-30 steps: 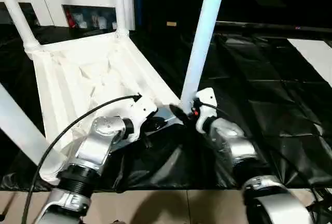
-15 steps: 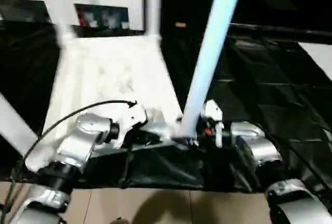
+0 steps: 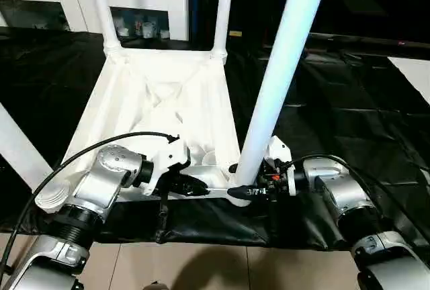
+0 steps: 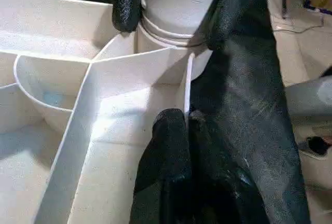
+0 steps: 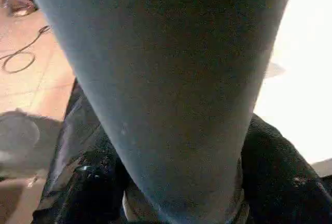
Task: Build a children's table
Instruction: Rotate leg to tighten
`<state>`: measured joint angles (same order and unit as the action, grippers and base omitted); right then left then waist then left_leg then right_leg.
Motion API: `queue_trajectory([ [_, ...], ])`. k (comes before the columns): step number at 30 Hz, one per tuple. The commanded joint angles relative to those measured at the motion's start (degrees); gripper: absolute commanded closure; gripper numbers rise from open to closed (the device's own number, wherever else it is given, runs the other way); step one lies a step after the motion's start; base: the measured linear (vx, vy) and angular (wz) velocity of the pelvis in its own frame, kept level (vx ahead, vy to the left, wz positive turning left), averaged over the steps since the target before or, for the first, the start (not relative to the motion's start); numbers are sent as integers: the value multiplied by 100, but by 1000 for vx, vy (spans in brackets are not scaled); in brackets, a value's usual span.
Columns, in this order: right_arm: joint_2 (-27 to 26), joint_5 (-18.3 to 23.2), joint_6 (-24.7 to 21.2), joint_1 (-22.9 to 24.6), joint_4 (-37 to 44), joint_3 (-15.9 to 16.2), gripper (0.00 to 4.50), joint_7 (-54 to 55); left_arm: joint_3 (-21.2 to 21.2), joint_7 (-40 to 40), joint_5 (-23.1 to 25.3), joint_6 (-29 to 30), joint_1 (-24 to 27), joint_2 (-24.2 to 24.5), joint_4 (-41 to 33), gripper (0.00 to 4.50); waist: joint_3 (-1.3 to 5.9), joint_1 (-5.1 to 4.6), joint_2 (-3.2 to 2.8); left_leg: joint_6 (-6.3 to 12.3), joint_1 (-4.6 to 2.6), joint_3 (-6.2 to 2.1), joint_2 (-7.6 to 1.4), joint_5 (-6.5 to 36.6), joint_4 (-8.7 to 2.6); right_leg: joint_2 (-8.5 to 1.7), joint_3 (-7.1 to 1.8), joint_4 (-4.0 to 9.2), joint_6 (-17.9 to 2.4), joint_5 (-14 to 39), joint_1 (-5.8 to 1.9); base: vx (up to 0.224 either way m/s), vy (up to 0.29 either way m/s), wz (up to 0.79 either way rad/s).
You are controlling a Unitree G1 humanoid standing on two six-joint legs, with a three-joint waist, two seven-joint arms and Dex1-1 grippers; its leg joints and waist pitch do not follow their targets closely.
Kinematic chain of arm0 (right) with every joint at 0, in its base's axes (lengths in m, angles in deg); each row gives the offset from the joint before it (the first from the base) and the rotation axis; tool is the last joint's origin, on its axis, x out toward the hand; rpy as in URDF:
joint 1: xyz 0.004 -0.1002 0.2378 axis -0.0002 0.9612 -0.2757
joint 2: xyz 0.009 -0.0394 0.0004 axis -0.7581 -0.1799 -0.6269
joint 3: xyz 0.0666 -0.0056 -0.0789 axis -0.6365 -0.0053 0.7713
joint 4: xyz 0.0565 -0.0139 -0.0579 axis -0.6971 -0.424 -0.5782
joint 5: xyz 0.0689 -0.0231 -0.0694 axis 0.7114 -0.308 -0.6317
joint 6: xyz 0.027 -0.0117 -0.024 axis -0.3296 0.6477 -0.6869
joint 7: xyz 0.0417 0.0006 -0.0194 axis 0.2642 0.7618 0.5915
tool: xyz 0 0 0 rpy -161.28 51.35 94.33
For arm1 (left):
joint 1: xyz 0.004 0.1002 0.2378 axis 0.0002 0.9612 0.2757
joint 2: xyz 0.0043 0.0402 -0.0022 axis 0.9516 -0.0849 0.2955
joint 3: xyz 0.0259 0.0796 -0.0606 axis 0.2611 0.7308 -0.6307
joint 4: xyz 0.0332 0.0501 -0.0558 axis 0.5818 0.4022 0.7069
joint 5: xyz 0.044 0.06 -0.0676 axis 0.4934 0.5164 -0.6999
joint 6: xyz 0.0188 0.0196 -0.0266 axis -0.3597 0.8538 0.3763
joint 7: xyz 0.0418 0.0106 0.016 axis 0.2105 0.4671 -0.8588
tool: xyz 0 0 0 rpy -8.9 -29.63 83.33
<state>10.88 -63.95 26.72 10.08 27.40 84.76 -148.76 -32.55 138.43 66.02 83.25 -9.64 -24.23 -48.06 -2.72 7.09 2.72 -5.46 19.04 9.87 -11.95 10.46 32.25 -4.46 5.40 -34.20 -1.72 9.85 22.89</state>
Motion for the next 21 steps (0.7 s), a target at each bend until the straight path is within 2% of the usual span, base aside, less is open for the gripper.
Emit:
queue_trajectory([
  [1,-400,-52,14,105,102,449,191,-64,-19,-697,-7,-7,-239,-341,17,450,303,-22,-41,196,22,-10,-171,1368,-371,-407,-309,440,-941,1972,-272,0,0,0],
  [2,-617,-112,180,3,-174,206,191,740,-148,-1104,12,64,-232,-494,8,450,298,-26,-65,180,13,-15,-167,1477,-374,-407,-306,461,-891,2152,-265,0,0,0],
  [3,-736,-160,164,-75,-347,88,191,1230,-202,-1345,45,119,-225,-579,-5,450,287,-63,-73,70,-8,-24,-167,1553,-382,-426,-319,478,-871,2295,-225,0,0,0],
  [4,-812,-192,142,-129,-462,14,192,1546,-235,-1498,67,155,-223,-631,-10,450,274,-117,-57,-5,-11,-49,-144,1697,-387,-423,-290,515,-780,2628,-232,0,0,0],
  [6,-949,-302,227,-208,-635,-79,193,2152,-258,-1752,125,215,-202,-742,-41,450,285,-154,-45,-14,12,-72,-134,1721,-390,-445,-271,556,-587,2953,-253,0,0,0],
  [9,-1326,-470,137,-354,-1009,-227,193,3490,-312,-2372,274,439,-109,-1032,-213,450,281,-246,-35,-24,43,-87,-139,1708,-402,-432,-270,542,-578,2876,-251,0,0,0],
  [12,-1621,-420,-87,-436,-1172,-393,193,4172,-321,-2684,367,593,-47,-1185,-359,450,290,-299,-1,43,30,-72,-121,1661,-381,-433,-281,553,-566,2851,-218,0,0,0],
  [14,-1877,-383,-164,-493,-1250,-450,193,4514,-249,-2858,466,662,38,-1281,-518,450,297,-326,-21,71,60,-72,-136,1579,-392,-423,-294,520,-629,2574,-231,0,0,0],
  [15,-1921,-410,-109,-503,-1257,-428,193,4513,-210,-2853,485,665,64,-1296,-563,450,312,-325,-36,85,51,-61,-138,1545,-385,-407,-299,499,-687,2333,-225,0,0,0],
  [17,-1977,-489,147,-518,-1276,-402,123,4461,-128,-2810,491,650,109,-1321,-625,450,325,-328,-39,130,56,-42,-139,1420,-374,-400,-313,451,-831,1906,-235,0,0,0],
  [19,-1964,-399,183,-516,-1243,-442,121,4335,-102,-2769,467,620,105,-1301,-611,450,339,-325,-35,180,75,-27,-129,1229,-361,-387,-316,409,-952,1527,-265,0,0,0],
  [20,-1888,-435,259,-518,-1207,-397,101,4265,-88,-2672,430,559,90,-1257,-580,450,340,-321,-72,210,79,-25,-125,1123,-360,-385,-322,384,-1017,1321,-279,0,0,0],
  [21,-1879,-444,273,-521,-1208,-390,101,4265,-86,-2663,427,555,89,-1252,-579,450,334,-326,-62,226,79,-20,-126,1138,-363,-383,-316,399,-1020,1315,-278,0,0,0],
])
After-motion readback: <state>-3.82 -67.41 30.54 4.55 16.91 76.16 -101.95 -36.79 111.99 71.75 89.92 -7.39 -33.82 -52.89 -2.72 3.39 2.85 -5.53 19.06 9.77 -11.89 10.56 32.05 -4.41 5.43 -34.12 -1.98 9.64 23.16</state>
